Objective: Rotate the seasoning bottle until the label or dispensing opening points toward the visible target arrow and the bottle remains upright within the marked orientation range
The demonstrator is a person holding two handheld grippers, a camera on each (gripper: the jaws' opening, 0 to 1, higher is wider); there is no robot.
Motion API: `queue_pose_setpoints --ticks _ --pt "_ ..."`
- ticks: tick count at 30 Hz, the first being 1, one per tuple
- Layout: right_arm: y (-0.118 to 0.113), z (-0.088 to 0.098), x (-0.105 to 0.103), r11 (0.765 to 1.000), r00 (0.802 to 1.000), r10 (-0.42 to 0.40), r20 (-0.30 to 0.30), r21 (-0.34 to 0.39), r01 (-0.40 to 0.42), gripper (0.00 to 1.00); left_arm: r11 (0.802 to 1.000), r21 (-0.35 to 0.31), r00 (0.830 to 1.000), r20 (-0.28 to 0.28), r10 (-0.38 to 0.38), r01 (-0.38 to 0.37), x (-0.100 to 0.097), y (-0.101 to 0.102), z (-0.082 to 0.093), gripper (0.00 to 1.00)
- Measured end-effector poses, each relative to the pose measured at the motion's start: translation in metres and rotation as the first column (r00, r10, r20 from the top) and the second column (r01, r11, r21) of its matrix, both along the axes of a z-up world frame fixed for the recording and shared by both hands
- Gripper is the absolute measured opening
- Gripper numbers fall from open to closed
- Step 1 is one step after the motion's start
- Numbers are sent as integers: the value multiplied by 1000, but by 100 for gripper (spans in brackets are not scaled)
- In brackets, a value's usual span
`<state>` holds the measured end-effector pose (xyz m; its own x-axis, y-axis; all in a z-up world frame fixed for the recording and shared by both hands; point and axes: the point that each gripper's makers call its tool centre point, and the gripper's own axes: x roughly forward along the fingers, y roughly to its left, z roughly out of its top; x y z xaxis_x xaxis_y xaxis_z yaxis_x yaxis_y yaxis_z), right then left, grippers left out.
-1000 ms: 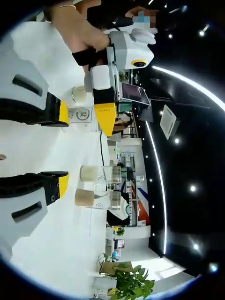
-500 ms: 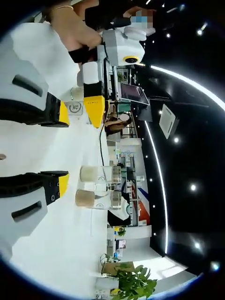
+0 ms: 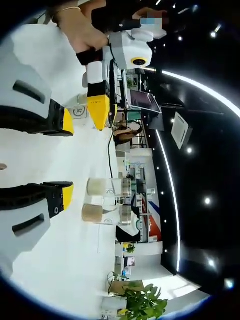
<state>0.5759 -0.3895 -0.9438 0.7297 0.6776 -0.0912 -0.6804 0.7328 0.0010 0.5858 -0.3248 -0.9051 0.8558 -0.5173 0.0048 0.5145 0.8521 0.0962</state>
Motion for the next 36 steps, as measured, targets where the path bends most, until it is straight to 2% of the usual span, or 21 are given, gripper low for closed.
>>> queue_pose_setpoints --ticks 9,16,25,30,36 --pt "-1 -1 0 1000 1000 -6 -6 1 6 34 994 108 1000 14 15 -16 -6 4 1 36" --pt "0 -1 0 1000 1000 -2 -3 -1 2 33 989 132 998 29 55 -58 -16 9 4 36" --pt "0 -1 -1 1000 1000 0 0 -1 0 33 988 102 993 1 114 -114 -22 17 -1 36" --pt "1 -1 -1 1000 1000 5 0 -2 -5 33 990 93 993 -30 111 -107 -23 21 -6 36" --pt "1 -1 -1 1000 1000 4 -2 0 -4 32 988 98 992 -31 120 -117 -27 29 -5 35"
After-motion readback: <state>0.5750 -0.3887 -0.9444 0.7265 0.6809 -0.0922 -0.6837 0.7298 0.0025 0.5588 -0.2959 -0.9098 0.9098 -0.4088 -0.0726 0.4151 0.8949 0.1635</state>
